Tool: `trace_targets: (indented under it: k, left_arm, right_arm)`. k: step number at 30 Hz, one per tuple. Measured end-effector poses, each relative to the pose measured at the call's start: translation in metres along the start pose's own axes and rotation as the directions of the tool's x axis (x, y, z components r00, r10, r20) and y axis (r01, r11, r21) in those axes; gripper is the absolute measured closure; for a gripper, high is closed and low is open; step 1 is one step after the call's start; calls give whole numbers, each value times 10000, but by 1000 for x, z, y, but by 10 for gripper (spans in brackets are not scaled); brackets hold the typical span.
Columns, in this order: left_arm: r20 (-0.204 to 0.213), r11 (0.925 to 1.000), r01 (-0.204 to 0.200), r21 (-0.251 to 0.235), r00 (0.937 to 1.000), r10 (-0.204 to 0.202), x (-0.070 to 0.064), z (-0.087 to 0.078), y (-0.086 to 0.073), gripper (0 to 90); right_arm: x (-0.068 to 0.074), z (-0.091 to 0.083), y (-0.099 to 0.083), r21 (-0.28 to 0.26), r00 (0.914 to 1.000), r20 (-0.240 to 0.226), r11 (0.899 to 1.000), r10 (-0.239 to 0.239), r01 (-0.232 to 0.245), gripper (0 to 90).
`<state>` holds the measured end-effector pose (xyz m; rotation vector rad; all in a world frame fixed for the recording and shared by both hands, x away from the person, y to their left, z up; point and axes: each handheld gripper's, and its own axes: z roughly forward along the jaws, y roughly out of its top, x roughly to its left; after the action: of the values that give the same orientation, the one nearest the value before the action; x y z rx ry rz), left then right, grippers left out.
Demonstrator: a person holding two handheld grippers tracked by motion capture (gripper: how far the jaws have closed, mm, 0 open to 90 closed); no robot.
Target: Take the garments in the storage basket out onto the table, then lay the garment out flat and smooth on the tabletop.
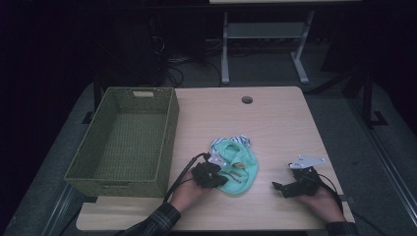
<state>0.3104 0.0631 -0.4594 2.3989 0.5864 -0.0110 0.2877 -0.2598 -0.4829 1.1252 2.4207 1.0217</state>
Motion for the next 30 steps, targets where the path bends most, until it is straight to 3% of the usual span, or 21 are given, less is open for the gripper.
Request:
trace_targets:
  k: [4,10,15,18,21,27,30]
  left_arm:
    - [13,9999,-39,-150,10000,40,-6,0,2,877]
    - [-474,9992,143,-362,9987,-160,5,-22,-6,874]
    - [-718,9980,460,-431,9962,-490,10,-28,-16,867]
    - [-1039,9984,436,-355,9935,-471,13,-30,-19,864]
    - [-1122,9977,639,-222,9915,-660,17,-29,-22,864]
    - [-1090,9967,796,-141,9908,-807,20,-26,-25,864]
    - [-1218,9977,677,-65,9902,-680,17,-26,-25,864]
  right_arm:
    - [0,0,0,0,10000,1,10000,1,-1,29]
    - [0,0,0,20,10000,-3,10000,30,-30,29]
    - [-1,0,1,3,10000,-3,10000,-65,65,29]
    - [-1,1,2,52,10000,-2,10000,-18,18,40]
    - [-1,-2,6,174,9999,-59,9998,-118,119,172]
    - [-5,-4,23,9,9999,-106,10000,-69,70,248]
    - [-8,-4,33,-37,9995,-319,10000,25,-26,330]
